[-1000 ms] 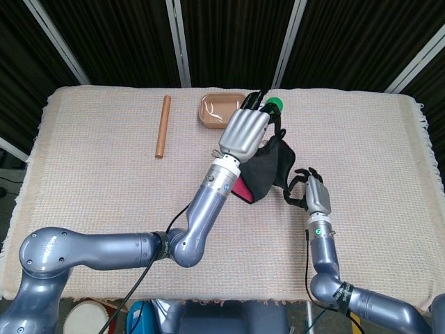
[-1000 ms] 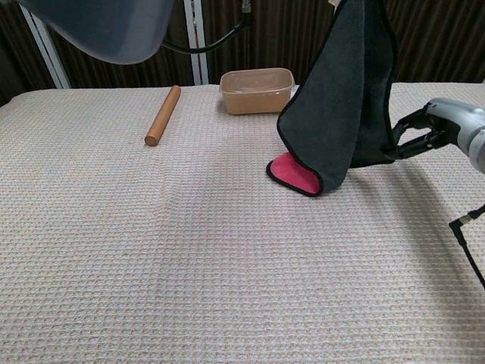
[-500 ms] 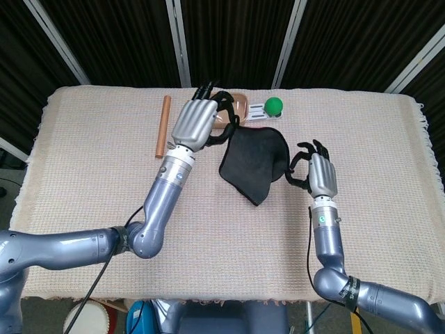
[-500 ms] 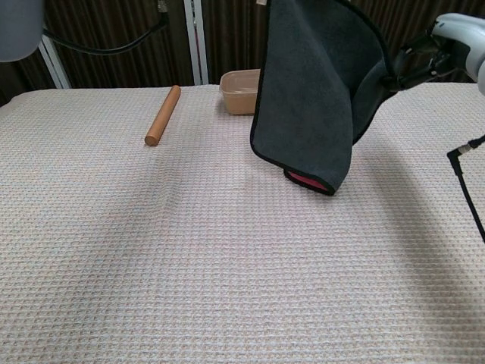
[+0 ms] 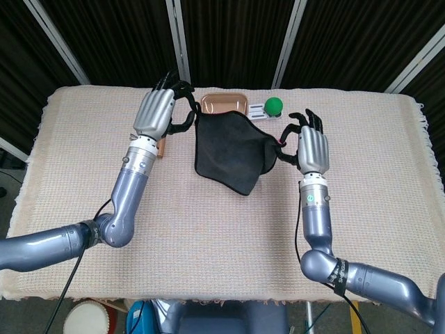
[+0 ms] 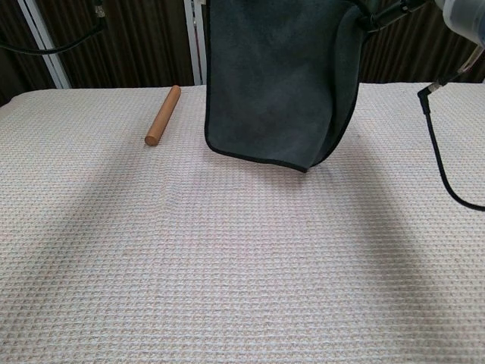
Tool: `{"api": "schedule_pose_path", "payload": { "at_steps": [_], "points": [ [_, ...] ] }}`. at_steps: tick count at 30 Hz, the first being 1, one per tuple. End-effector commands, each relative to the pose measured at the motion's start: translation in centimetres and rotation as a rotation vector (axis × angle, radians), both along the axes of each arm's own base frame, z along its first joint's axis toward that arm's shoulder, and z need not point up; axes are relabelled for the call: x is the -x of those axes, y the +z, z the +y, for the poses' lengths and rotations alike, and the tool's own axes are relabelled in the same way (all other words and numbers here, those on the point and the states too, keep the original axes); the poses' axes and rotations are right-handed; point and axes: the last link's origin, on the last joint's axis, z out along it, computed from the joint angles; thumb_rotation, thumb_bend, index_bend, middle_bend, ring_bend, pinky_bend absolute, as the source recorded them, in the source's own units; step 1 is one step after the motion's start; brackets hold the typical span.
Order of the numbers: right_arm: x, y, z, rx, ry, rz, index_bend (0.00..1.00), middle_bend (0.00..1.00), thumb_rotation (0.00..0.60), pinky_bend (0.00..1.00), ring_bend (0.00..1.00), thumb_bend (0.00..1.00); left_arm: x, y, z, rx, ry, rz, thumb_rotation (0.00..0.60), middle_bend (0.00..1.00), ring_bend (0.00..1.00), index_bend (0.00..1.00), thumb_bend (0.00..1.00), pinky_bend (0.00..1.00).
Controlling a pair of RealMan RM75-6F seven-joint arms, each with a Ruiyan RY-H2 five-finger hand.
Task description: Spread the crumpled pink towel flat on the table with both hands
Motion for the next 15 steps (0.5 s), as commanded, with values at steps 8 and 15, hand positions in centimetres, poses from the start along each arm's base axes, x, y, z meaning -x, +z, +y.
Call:
{"api": "schedule_pose_path", "payload": {
  "at_steps": [8, 15],
  "points": [
    [-0.7, -0.4, -4.1, 0.048, -0.034, 0.029, 0.76, 0.24, 0.600, 0.00, 0.05, 0.50, 2.3, -0.9, 2.1, -0.003, 0.053, -0.008, 0.600, 0.29, 0.04, 0.58, 0.50, 0.11],
    [-1.0, 0.6, -6.2, 0.095, -0.027, 0.026, 0.76, 0.24, 0.600, 0.00, 0.05, 0.50, 2.2, -1.4, 3.0, -0.018, 0.049, -0.014, 0.600, 0.29, 0.04, 0.58, 0.50, 0.11]
  ]
}}
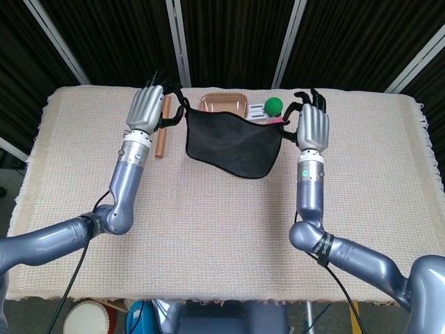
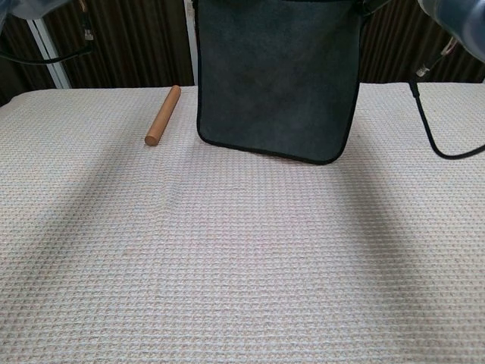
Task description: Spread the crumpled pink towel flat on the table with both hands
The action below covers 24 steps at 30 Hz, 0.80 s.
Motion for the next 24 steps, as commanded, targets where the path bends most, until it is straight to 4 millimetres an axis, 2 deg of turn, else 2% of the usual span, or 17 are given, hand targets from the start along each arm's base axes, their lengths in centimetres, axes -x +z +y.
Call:
{"api": "schedule_pose_path", "payload": {
  "at_steps": [1, 8, 14, 20, 24],
  "points": [
    [-0.5, 0.5, -1.0, 0.017, 0.016, -0.016, 0.76, 0.24, 0.600, 0.00, 0.05, 0.50, -0.3, -0.4, 0.4, -0.004, -0.010, -0.009, 0.600, 0.29, 0.04, 0.58, 0.50, 0.11],
    [-1.1, 2.2, -1.6, 0.064, 0.050, 0.049, 0.77, 0.24, 0.600, 0.00, 0.05, 0.50, -1.0, 0.0, 0.8, -0.045, -0.027, -0.034, 0.600, 0.30, 0.04, 0.59, 0.50, 0.11],
    [-1.8, 3.0, -0.7, 0.077, 0.087, 0.073, 0.76, 0.24, 0.600, 0.00, 0.05, 0.50, -1.6, 0.0, 0.7, -0.056, -0.032, -0.069, 0.600, 0.30, 0.04, 0.59, 0.50, 0.11],
    [-0.2, 2.6, 1.4, 0.036, 0.065, 0.090, 0.77, 0.24, 0.600, 0.00, 0.05, 0.50, -0.1, -0.9, -1.3, -0.020, -0.035, -0.063, 0.600, 0.30, 0.04, 0.59, 0.50, 0.12],
    [1.7, 1.4, 3.6, -0.018, 0.044, 0.114, 0.76, 0.24, 0.600, 0.00, 0.05, 0.50, 1.4, -2.0, -3.4, 0.032, -0.023, -0.069, 0.600, 0.30, 0.04, 0.59, 0.50, 0.13]
  ]
}}
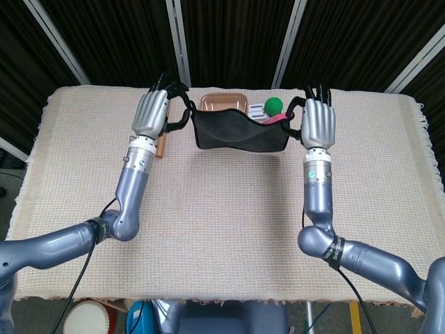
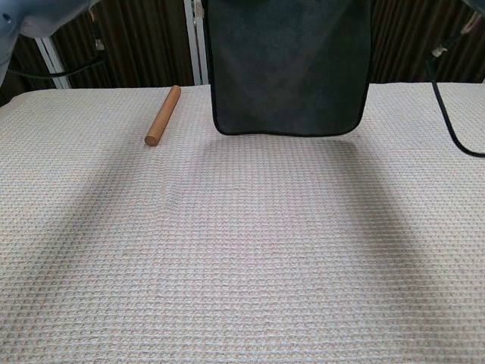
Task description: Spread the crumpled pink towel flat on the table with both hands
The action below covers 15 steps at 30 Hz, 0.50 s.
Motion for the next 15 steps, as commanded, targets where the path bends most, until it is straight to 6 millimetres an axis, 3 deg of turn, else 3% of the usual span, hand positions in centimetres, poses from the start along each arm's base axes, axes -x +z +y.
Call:
{"api": "schedule_pose_path", "payload": {
  "at_steps": [1, 8, 15],
  "points": [
    [2.1, -0.9, 2.1, -0.043, -0.026, 0.032, 0.76, 0.24, 0.600, 0.00, 0.05, 0.50, 2.0, -1.1, -2.2, 0.047, 0.015, 0.001, 0.600, 0.30, 0.04, 0.59, 0.50, 0.13],
    [4.8, -3.7, 5.8, -0.143, -0.052, 0.050, 0.76, 0.24, 0.600, 0.00, 0.05, 0.50, 4.1, -4.1, -6.0, 0.153, 0.050, -0.034, 0.600, 0.30, 0.04, 0.59, 0.50, 0.13],
    [6.4, -6.2, 9.3, -0.220, -0.054, 0.060, 0.76, 0.24, 0.600, 0.00, 0.05, 0.50, 4.2, -6.6, -9.2, 0.240, 0.032, -0.050, 0.600, 0.30, 0.04, 0.59, 0.50, 0.13]
  ]
}}
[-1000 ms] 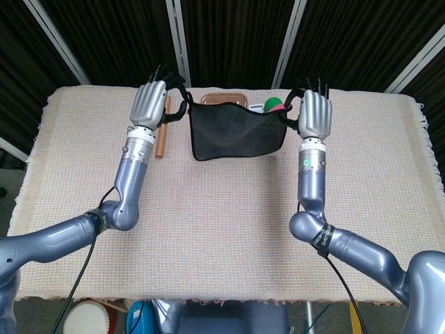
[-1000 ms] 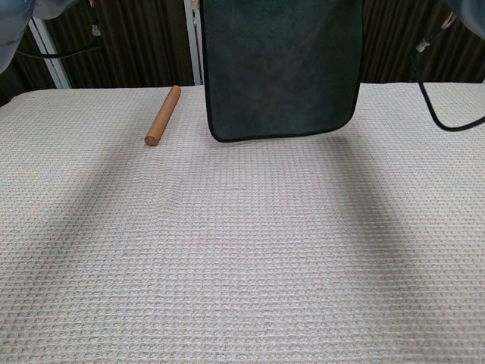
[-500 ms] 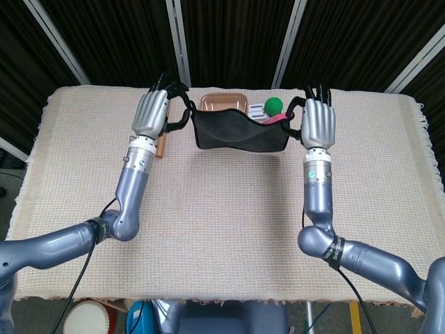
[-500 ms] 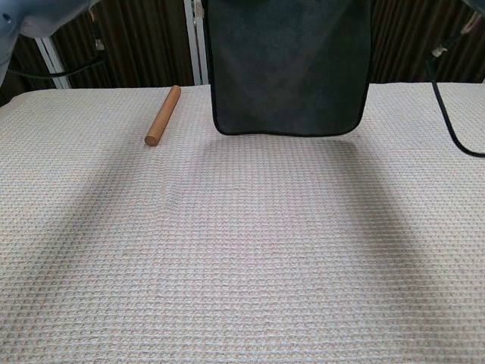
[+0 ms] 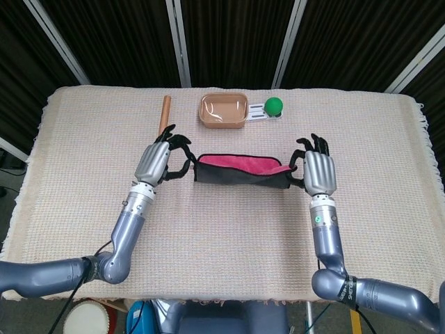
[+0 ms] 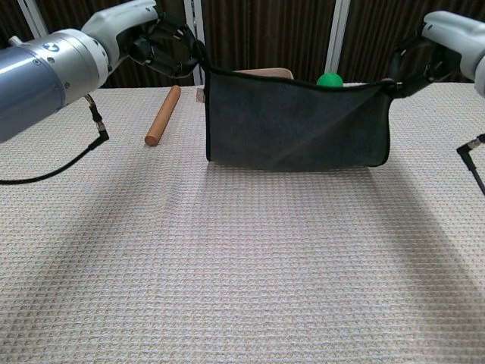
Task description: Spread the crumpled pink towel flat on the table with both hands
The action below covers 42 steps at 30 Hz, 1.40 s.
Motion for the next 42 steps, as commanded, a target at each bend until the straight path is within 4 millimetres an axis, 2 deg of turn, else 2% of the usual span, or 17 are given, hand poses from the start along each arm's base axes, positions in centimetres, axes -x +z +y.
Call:
{"api": "schedule_pose_path", "payload": {
  "at_steps": [1, 4, 13, 32, 35, 39, 42],
  "points": [
    [0.8, -1.4, 2.1, -0.037, 0.003, -0.006, 0.77, 0.24, 0.600, 0.00, 0.05, 0.50, 0.0, -1.2, -1.7, 0.036, -0.011, -0.011, 0.600, 0.30, 0.04, 0.59, 0.50, 0.13],
    [1.8, -2.8, 4.0, -0.085, -0.005, -0.002, 0.77, 0.24, 0.600, 0.00, 0.05, 0.50, 0.4, -2.2, -3.3, 0.072, -0.019, -0.008, 0.600, 0.30, 0.04, 0.59, 0.50, 0.13],
    [3.1, -4.7, 6.1, -0.128, -0.012, -0.005, 0.77, 0.24, 0.600, 0.00, 0.05, 0.50, 1.5, -3.7, -5.3, 0.121, -0.011, 0.005, 0.600, 0.30, 0.04, 0.59, 0.50, 0.13],
    [4.9, -7.1, 8.0, -0.178, -0.050, 0.011, 0.76, 0.24, 0.600, 0.00, 0.05, 0.50, 3.7, -6.6, -7.2, 0.223, 0.032, 0.039, 0.600, 0.30, 0.04, 0.58, 0.50, 0.13],
    [5.0, -7.4, 8.2, -0.185, -0.052, 0.012, 0.73, 0.24, 0.600, 0.00, 0.05, 0.50, 3.9, -6.8, -7.4, 0.235, 0.035, 0.044, 0.600, 0.30, 0.04, 0.58, 0.49, 0.13],
    [5.2, -7.8, 8.5, -0.206, -0.059, 0.019, 0.61, 0.22, 0.600, 0.00, 0.05, 0.50, 4.3, -7.1, -7.6, 0.254, 0.039, 0.054, 0.600, 0.29, 0.04, 0.57, 0.48, 0.13],
    [5.3, -7.9, 8.6, -0.210, -0.060, 0.015, 0.58, 0.19, 0.600, 0.00, 0.04, 0.50, 4.5, -7.2, -7.7, 0.263, 0.039, 0.059, 0.600, 0.28, 0.04, 0.55, 0.46, 0.13]
  ]
}}
